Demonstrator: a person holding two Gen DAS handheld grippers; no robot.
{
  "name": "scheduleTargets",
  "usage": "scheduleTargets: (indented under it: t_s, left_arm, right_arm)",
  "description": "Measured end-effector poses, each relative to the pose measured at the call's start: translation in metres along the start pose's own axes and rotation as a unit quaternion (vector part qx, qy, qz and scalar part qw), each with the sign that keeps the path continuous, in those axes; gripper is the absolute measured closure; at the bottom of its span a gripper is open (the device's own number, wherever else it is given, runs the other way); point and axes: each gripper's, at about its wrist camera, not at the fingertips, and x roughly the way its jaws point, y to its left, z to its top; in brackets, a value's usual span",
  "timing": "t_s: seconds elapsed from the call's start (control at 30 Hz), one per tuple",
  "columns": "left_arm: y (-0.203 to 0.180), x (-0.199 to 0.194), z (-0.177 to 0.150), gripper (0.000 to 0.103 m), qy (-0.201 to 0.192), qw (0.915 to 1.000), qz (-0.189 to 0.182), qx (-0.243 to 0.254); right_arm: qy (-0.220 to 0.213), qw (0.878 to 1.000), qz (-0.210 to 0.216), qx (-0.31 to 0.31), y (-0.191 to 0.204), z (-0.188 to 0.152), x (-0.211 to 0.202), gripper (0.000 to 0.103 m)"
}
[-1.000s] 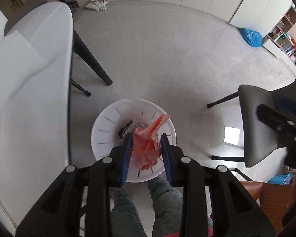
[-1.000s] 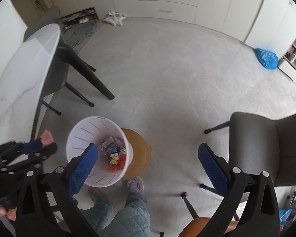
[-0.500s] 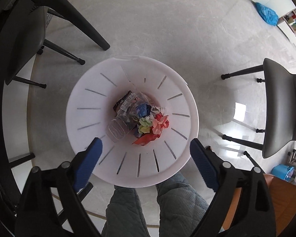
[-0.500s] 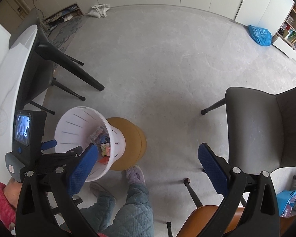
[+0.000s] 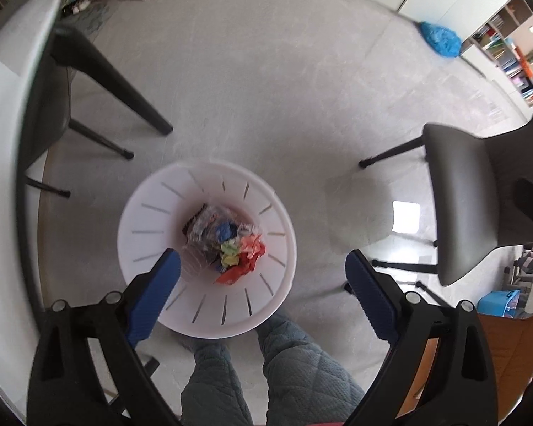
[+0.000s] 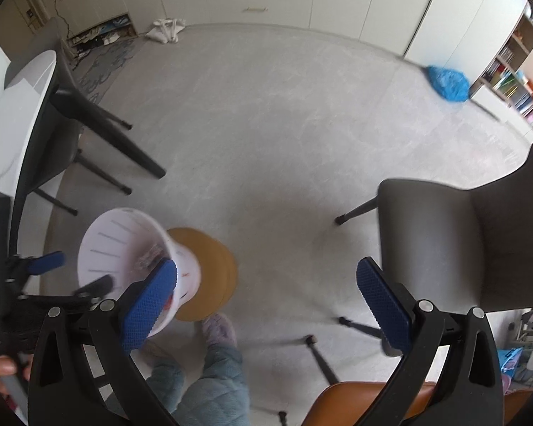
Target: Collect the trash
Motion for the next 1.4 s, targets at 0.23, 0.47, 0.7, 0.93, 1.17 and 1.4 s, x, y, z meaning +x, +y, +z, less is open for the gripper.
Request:
scheduleTargets:
  t_s: [0.23, 0.47, 0.7, 0.93, 1.17, 1.4]
  left_arm:
    - [0.035, -0.115, -0.006, 0.012, -0.097, 0.9949, 0.010, -0.024]
    - [0.114, -0.211, -0.042, 0.011, -0.163, 0.9786, 0.077, -0.099]
    - [0.201, -0.302, -0.098, 0.011, -0.222, 0.9437, 0.140, -0.201]
    - [0.269, -0.395, -0.138, 0.008, -0.289, 0.8895, 0.207, -0.287]
    - [0.304, -0.465, -0.156, 0.008, -0.335, 0.8608, 0.222, -0.312]
    - [0.302, -0.489, -0.163, 0.008, -0.356, 0.8396, 0.254, -0.322]
  right_arm:
    - [-0.057, 0.998, 0.016, -0.013, 0.024, 0.028, -0.044, 0.003]
    - [-0.095, 0.986, 0.087, -0.105, 0.132, 0.045, -0.080, 0.003]
    - [-0.109, 0.957, 0.174, -0.207, 0.264, 0.037, -0.133, 0.003]
    - [-0.168, 0.919, 0.227, -0.276, 0.354, 0.051, -0.231, 0.003]
    - [-0.233, 0.893, 0.249, -0.294, 0.392, 0.073, -0.324, 0.002]
    - [-0.256, 0.879, 0.254, -0.311, 0.411, 0.067, -0.353, 0.002]
